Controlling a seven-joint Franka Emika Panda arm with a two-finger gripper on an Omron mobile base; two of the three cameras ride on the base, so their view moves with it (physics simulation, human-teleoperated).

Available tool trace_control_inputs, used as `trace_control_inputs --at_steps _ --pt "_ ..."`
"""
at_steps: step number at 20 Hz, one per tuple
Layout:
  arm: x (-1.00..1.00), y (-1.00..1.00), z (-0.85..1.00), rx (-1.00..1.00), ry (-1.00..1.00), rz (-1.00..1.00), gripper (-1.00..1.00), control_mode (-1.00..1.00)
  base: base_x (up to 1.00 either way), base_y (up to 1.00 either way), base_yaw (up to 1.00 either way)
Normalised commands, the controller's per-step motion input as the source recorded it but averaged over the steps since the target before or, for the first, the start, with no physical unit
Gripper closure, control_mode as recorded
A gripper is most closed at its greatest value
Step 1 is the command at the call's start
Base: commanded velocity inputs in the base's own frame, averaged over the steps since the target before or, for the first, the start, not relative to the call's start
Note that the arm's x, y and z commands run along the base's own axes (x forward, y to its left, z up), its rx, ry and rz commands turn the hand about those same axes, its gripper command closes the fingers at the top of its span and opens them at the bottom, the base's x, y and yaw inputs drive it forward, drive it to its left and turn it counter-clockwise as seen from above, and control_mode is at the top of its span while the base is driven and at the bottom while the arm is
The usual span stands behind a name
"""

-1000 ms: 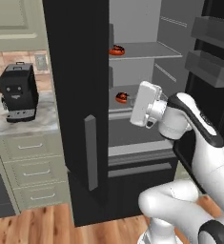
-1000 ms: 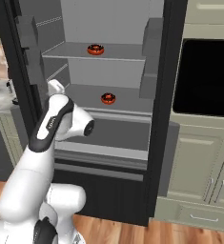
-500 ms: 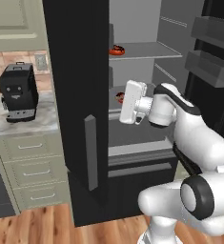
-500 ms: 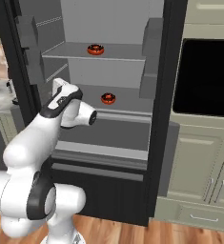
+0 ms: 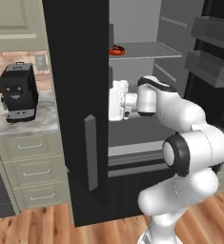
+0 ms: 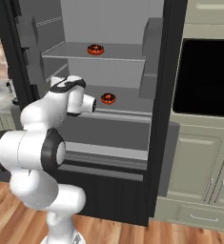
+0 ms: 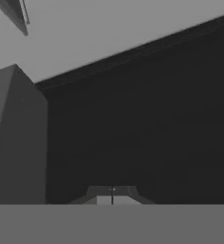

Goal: Take the donuts from the fridge and place them on the empty tray on the dining counter.

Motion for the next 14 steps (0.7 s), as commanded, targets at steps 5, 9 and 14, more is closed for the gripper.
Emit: trace_control_inputs --at_steps 5,9,14 --pt "0.00 0.84 -0.70 0.08 0.07 0.22 1.00 -1.00 0.00 0.00 0.00" --pt "-0.01 1.00 -0.21 0.01 0.00 0.20 1.00 -1.00 0.00 0.00 0.00" --pt "-0.08 1.00 0.00 0.01 0.03 0.23 1.00 -1.00 0.00 0.00 0.00"
